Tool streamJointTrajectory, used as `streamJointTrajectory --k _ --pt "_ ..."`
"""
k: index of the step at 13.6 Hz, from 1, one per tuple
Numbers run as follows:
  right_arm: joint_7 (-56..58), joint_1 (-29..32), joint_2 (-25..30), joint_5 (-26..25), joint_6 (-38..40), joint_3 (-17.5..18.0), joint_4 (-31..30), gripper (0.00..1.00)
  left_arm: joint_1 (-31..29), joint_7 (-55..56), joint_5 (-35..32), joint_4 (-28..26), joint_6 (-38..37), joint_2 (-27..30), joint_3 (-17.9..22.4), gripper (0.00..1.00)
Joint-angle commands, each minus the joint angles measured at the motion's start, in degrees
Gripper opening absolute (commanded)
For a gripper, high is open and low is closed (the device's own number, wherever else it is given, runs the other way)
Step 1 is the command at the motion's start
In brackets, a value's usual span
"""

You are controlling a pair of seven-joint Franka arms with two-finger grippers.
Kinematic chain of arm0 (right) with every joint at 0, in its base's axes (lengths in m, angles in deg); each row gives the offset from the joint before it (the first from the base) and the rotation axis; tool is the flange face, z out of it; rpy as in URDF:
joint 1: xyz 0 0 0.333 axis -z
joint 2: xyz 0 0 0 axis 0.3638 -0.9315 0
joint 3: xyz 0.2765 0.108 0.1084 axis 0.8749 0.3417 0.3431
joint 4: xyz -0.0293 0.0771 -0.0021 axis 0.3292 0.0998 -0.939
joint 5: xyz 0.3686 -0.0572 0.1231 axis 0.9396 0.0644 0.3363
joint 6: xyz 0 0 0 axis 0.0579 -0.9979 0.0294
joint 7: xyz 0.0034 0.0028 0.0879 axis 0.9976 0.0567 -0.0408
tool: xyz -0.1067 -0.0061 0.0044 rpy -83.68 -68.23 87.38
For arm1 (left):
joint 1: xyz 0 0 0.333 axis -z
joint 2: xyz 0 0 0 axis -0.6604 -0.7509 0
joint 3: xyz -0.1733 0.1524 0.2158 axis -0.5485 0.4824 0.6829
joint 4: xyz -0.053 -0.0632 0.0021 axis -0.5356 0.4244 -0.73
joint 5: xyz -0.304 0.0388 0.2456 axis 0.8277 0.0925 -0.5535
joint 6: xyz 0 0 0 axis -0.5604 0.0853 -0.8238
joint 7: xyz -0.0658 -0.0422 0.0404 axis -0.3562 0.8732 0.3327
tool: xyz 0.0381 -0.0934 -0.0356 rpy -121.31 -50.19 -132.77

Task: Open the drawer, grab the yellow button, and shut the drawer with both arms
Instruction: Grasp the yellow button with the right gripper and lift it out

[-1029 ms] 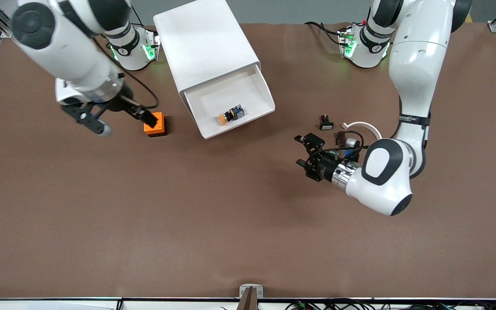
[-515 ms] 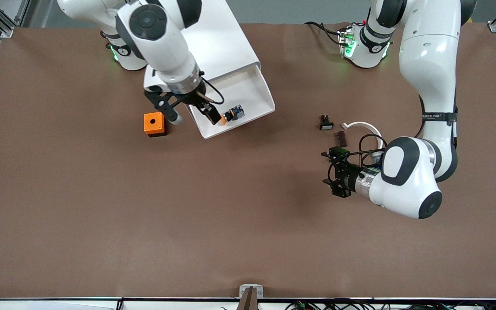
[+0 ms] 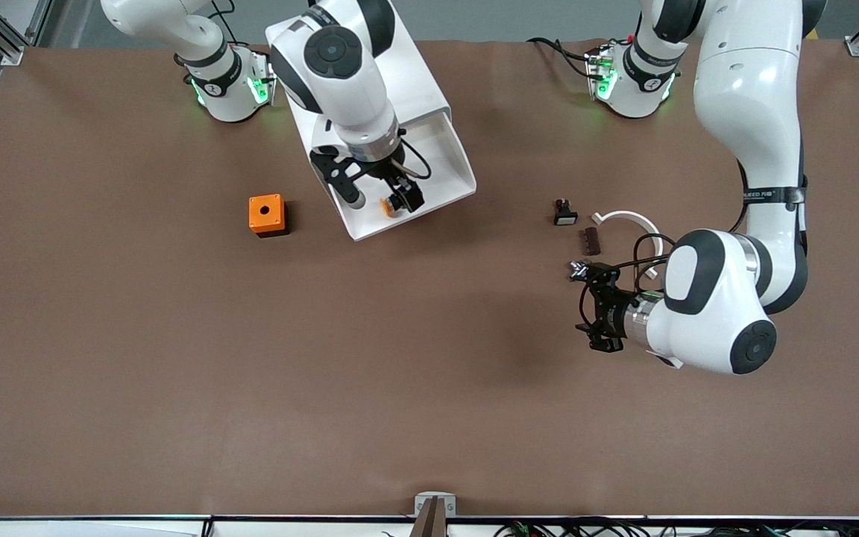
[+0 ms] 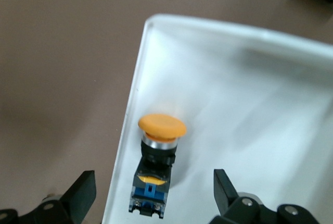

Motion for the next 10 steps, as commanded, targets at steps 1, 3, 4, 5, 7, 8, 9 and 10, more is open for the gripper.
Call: streamJointTrajectory --k 1,3,4,5,7,8,9,10 --pt "-2.3 -1.83 -1.08 0.82 -1.39 -0.71 -0.23 0.96 1.9 -3.02 -1.68 -0.68 1.0 2.86 0.62 0.99" --pt "-1.62 -2.02 -1.53 0.74 -1.14 -0.71 0.21 0.63 2.69 -3.56 -1.68 -0.68 1.44 4.01 0.62 0.99" --pt "-1.35 -1.5 -1.44 0.74 -0.61 -0.71 0.56 0.37 3.22 -4.52 -2.11 -0.68 2.13 4.1 0.62 0.99" --pt "-0.73 -1.4 -1.35 0.74 -0.17 -0.79 0.65 0.24 3.49 -7.49 -4.12 -0.68 2.49 4.27 0.36 0.99" --pt "1.63 -0.97 -1.18 0.74 0.62 -0.97 1.44 0.0 4.54 -12.68 -6.94 -0.77 2.58 4.27 0.18 0.99" --pt "1.99 -0.18 -1.18 0.82 1.23 -0.97 2.75 0.0 4.72 -12.88 -7.3 -0.77 2.58 4.27 0.09 0.99" --pt "2.17 0.96 -1.18 0.91 2.72 -0.97 4.76 0.0 4.9 -13.14 -7.39 -0.68 2.58 4.36 0.09 0.99" --pt "3.91 2.71 -1.18 0.91 4.56 -0.88 6.96 0.0 5.25 -13.49 -7.39 -0.68 2.84 4.45 0.0 0.99"
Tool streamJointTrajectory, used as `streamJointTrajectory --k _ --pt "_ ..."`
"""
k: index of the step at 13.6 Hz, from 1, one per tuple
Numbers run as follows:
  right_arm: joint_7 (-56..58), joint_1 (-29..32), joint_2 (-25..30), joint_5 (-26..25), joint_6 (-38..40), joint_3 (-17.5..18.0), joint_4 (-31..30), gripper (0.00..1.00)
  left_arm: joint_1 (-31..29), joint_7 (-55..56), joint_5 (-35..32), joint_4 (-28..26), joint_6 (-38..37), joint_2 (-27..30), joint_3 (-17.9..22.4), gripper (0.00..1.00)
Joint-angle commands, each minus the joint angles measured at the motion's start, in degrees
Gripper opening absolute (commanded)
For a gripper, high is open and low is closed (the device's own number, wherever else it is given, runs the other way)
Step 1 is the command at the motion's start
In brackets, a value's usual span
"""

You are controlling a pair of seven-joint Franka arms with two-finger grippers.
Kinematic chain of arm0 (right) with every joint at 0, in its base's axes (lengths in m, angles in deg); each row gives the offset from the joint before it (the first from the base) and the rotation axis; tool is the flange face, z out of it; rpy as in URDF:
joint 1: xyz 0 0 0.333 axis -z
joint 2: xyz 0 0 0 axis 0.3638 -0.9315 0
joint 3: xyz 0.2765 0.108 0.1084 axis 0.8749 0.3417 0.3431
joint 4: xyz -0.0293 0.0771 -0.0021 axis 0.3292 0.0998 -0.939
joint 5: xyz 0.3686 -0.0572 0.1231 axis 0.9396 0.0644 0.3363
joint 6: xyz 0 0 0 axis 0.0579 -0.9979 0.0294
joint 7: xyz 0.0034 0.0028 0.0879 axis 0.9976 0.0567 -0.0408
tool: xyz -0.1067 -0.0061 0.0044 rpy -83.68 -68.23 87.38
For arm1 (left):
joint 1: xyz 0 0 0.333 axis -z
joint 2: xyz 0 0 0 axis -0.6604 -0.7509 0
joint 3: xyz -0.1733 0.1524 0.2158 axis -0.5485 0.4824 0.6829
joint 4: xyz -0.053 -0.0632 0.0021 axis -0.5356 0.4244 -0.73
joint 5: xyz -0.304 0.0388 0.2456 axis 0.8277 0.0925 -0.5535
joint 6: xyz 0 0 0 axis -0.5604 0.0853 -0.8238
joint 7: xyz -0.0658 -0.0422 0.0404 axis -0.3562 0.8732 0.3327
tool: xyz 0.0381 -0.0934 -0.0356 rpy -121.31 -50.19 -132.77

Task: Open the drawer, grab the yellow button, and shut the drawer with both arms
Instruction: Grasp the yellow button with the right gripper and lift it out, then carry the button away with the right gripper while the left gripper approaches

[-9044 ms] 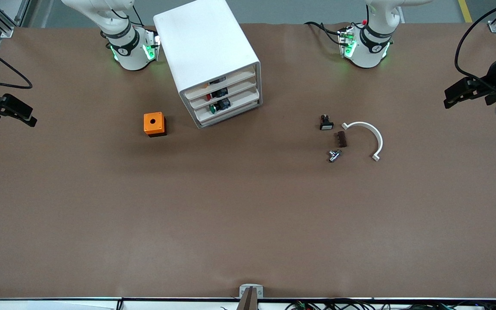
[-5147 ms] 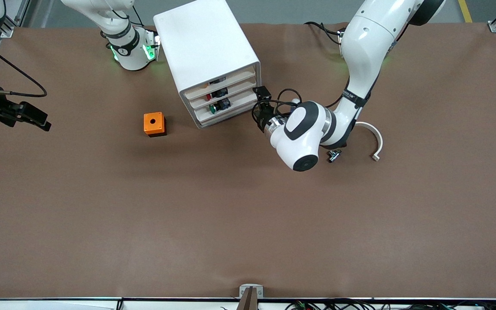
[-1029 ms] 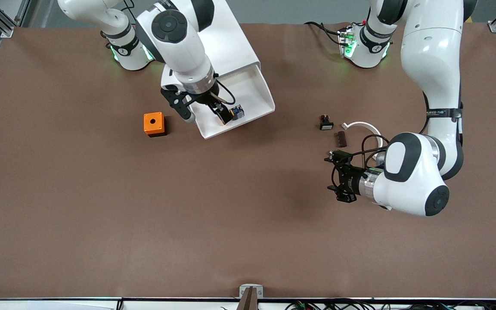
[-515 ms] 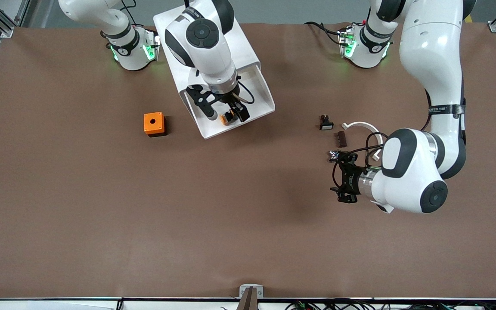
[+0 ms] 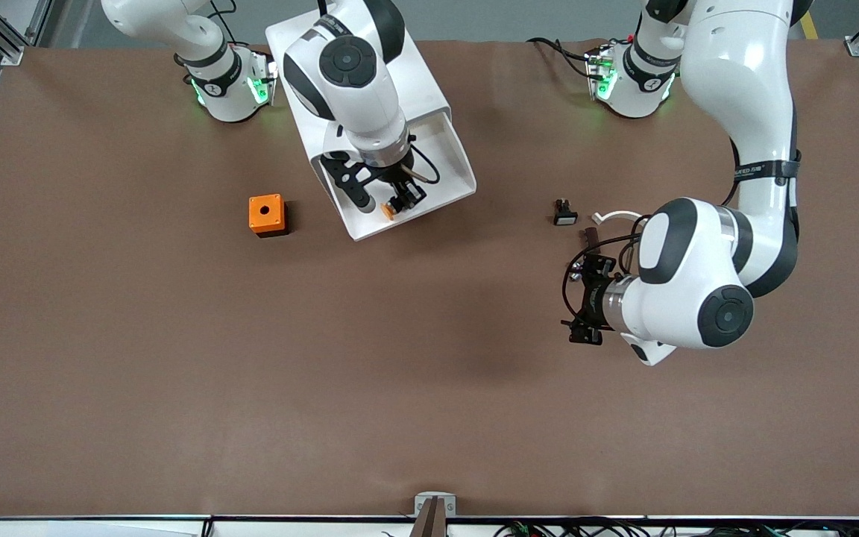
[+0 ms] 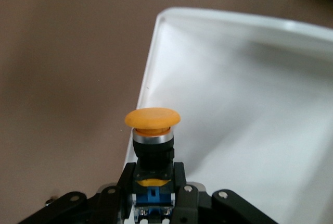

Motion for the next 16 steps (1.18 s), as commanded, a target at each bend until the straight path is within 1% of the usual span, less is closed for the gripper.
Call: streamJointTrajectory --k 1,2,4,5,7,9,12,14,16 --pt "6.75 4.61 0.4 1.17 6.01 0.28 6.07 0.0 1.68 -2.76 -1.51 -0.92 1.9 1.8 0.4 0.99" --pt "11.14 6.8 0.4 2.22 9.43 0.19 8.79 0.0 1.69 -6.86 -2.12 -0.93 2.69 1.9 0.23 0.99" --pt "20.8 12.16 0.57 3.8 15.06 0.19 12.49 0.0 1.78 -19.67 -2.74 -1.01 3.93 1.99 0.14 0.99" --pt "25.9 14.8 0.57 3.81 18.13 0.19 13.99 0.0 1.78 -21.99 -2.74 -1.01 3.93 1.99 0.06 0.99" --pt "37.67 20.33 0.48 3.81 21.32 0.11 15.58 0.0 2.56 -24.29 -2.91 -1.01 4.28 1.64 0.05 0.99" --pt "48.83 25.52 0.4 3.72 21.85 0.1 15.5 0.0 3.71 -32.35 -3.0 -1.19 4.72 1.37 0.14 0.99" --pt "63.6 32.29 -1.18 3.02 21.77 0.02 15.15 0.0 3.19 -42.3 -2.83 -1.28 4.81 1.37 0.14 0.99" --pt "73.28 37.21 -4.07 2.06 21.07 0.02 15.15 0.0 3.71 -44.07 -3.0 -1.89 4.81 1.29 0.14 0.99" --pt "80.76 40.82 -7.32 -0.22 17.48 0.02 14.97 0.0 6.25 -44.25 -3.18 -2.24 6.38 0.76 0.06 0.99"
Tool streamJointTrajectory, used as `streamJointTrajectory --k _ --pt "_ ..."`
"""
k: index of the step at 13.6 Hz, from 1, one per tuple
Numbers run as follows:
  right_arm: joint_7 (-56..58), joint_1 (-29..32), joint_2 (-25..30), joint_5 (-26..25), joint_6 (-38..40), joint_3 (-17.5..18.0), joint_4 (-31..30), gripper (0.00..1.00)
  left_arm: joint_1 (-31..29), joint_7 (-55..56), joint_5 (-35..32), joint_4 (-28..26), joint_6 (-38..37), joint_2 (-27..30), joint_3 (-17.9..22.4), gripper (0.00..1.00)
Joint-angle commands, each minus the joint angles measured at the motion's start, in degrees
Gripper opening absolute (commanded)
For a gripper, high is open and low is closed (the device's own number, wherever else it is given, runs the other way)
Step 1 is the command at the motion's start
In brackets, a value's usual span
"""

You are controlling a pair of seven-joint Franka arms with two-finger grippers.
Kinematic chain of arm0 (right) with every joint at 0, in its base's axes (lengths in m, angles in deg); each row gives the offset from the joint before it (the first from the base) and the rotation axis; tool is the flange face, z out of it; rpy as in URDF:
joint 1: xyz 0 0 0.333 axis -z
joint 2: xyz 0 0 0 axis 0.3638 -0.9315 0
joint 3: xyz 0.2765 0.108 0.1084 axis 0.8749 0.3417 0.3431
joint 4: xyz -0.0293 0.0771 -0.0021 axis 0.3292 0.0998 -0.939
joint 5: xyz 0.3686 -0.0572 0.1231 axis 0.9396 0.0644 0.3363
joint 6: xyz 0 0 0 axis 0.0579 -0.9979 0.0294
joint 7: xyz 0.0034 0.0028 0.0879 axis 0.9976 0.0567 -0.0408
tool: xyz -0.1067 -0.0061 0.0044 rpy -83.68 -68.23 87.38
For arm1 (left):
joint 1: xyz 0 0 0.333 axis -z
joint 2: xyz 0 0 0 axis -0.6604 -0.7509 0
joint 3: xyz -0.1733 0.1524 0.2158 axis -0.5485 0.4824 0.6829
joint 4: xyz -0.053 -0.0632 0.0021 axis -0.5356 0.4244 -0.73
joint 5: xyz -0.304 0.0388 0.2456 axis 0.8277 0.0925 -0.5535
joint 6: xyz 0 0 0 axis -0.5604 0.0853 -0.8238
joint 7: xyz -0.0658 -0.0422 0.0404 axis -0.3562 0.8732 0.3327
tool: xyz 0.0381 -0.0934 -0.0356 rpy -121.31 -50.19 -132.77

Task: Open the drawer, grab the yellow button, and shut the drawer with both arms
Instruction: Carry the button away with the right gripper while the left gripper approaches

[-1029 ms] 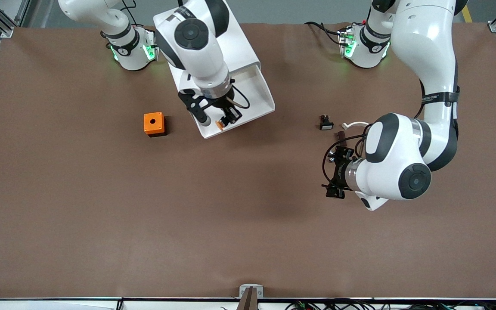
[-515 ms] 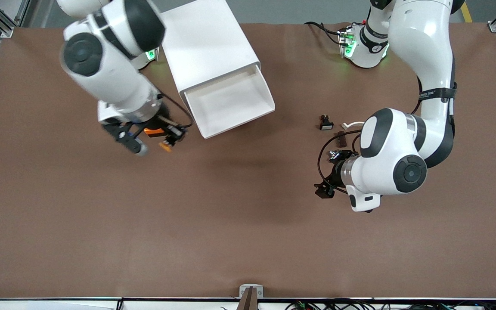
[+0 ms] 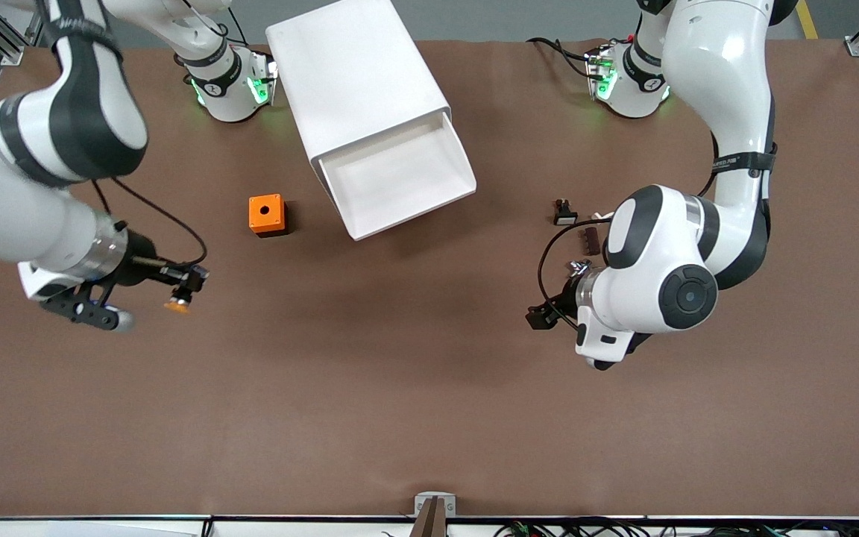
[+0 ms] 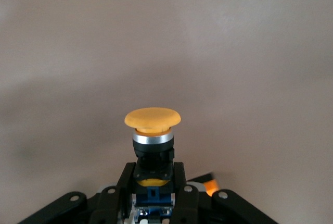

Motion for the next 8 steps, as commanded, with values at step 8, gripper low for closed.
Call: streamJointTrajectory --k 8 --pt "14.54 10.24 -14.65 -7.3 -13.84 0.94 -1.21 0.01 17.46 -3.32 -1.86 -6.81 3.77 1.75 -0.1 1.0"
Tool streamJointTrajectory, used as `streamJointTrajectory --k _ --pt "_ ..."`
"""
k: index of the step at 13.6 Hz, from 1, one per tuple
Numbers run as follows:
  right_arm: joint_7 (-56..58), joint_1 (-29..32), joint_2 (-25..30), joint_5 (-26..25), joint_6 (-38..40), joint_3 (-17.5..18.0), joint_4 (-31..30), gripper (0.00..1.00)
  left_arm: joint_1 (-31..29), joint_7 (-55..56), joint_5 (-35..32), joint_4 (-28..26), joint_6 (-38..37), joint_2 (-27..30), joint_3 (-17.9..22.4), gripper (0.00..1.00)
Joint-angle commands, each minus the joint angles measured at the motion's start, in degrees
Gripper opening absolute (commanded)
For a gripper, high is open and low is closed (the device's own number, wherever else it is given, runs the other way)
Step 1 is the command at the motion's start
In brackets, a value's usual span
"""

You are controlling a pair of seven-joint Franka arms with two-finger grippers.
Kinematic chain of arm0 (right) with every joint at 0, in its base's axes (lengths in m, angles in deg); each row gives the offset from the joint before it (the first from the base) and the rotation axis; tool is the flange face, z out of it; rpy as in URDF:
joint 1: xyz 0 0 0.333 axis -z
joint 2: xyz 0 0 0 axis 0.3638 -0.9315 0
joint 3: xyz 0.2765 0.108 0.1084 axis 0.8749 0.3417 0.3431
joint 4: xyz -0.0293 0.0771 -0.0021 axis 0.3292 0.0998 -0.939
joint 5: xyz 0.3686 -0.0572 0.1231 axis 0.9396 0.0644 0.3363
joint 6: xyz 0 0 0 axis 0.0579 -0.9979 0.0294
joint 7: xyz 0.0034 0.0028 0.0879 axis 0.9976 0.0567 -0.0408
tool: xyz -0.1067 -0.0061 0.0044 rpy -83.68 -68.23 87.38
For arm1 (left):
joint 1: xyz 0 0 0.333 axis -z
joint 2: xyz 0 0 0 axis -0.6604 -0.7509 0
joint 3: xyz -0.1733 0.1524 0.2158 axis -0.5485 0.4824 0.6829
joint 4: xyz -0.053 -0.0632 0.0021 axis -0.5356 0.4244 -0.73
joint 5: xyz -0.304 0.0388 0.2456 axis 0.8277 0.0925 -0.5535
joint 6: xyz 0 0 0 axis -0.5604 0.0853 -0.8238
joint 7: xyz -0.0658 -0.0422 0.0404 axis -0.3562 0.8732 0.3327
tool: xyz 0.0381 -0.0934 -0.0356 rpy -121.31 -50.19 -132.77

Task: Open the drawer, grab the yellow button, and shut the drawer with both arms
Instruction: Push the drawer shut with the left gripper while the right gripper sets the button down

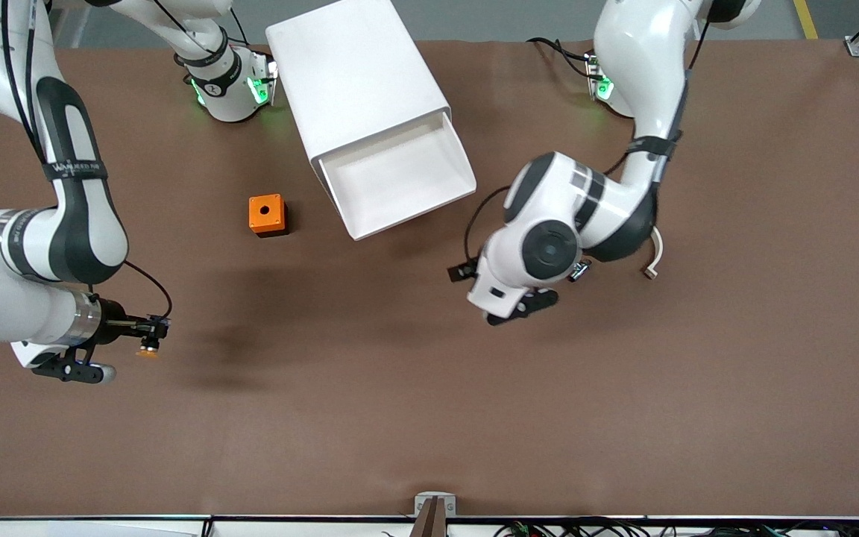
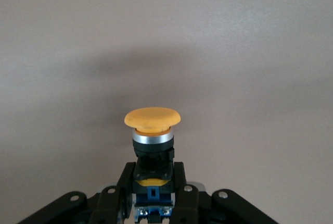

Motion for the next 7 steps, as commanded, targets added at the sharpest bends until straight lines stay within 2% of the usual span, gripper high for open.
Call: streamJointTrajectory --k 1,5,7 --pt "0.42 2.52 -1.59 -4.07 -4.78 0.94 -1.83 0.01 4.23 0.4 -1.8 -3.72 0.62 2.25 0.3 1.0" --pt "4.37 4.46 -5.98 -4.43 -11.04 0.94 -3.24 0.02 8.55 4.0 -1.71 -5.82 -0.34 2.86 -1.19 1.0" --pt "6.04 5.51 -8.26 -4.43 -13.85 0.94 -3.33 0.02 8.64 4.88 -1.63 -7.84 -0.43 4.26 -3.55 0.99"
